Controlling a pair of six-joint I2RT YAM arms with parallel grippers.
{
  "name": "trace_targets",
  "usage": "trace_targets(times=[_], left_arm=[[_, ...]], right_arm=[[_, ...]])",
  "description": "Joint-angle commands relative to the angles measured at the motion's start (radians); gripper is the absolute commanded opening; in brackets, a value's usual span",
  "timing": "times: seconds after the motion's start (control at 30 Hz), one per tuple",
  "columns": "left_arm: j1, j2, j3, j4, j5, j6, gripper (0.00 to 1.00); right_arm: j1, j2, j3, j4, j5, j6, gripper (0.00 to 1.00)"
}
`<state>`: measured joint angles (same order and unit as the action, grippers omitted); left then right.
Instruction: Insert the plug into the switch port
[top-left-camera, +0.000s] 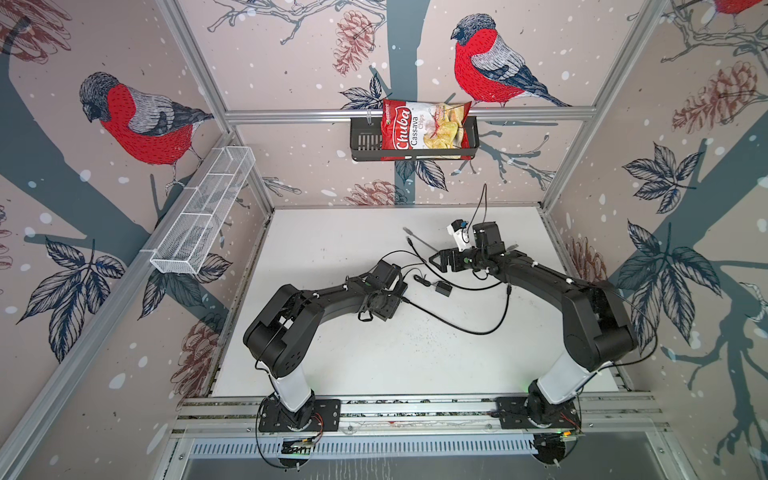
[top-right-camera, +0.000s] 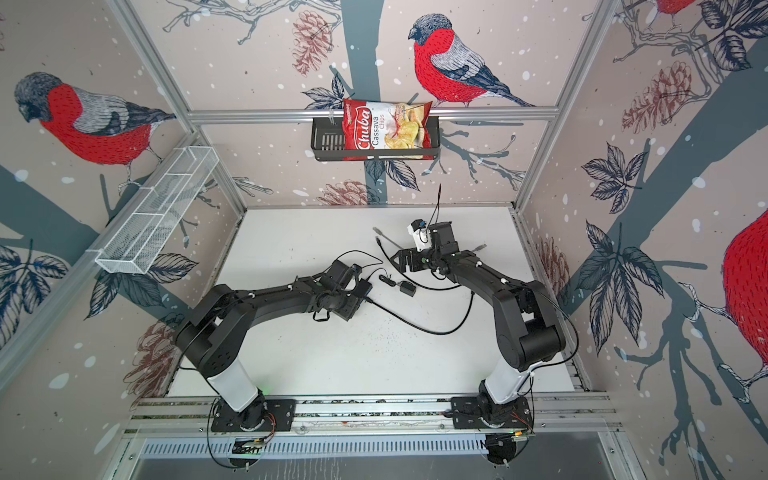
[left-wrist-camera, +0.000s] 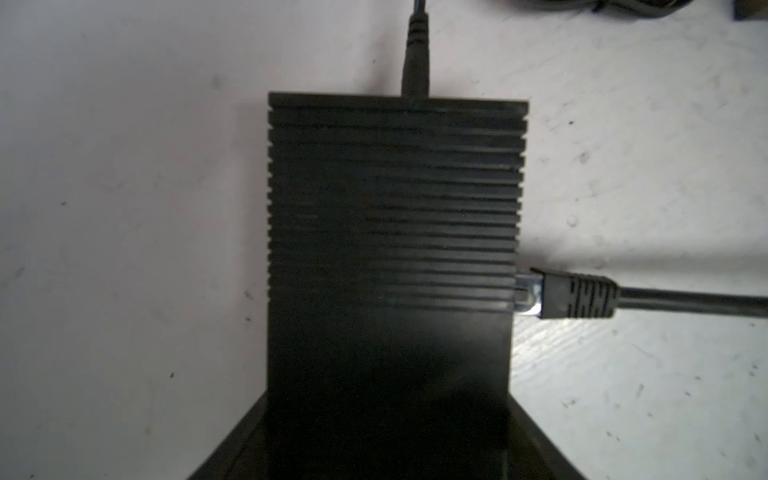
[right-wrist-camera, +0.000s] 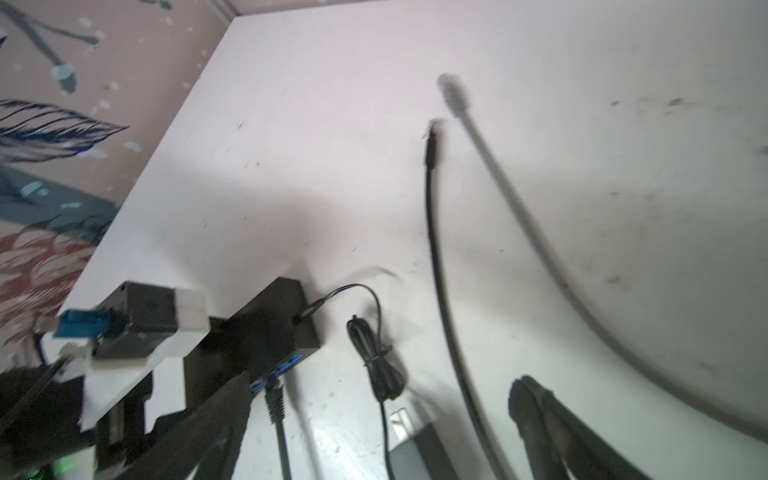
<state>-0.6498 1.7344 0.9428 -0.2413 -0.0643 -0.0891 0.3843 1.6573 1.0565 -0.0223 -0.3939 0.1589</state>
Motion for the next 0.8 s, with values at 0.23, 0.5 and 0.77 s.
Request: trace_targets(times=[0.23,0.5,0.77], left_arm=[[0.001,0.019,-0.002,-0.005,-0.073,-0.017,0.29],[0.001,-0.017,-0.004,-0.004,-0.064,-0.016,0.64],[0.001,-0.098,-0.008,0.013,-0.059,-0.021,0.96]], right_arm=[[-0.063,-0.065,-0.056,0.219,0.273,0.114,0.99],[-0.046,0.052,0.054,0.153,0.159,-0.031,0.99],[0.023,0.131,0.119,0.164,0.343,-0.086,0.99]])
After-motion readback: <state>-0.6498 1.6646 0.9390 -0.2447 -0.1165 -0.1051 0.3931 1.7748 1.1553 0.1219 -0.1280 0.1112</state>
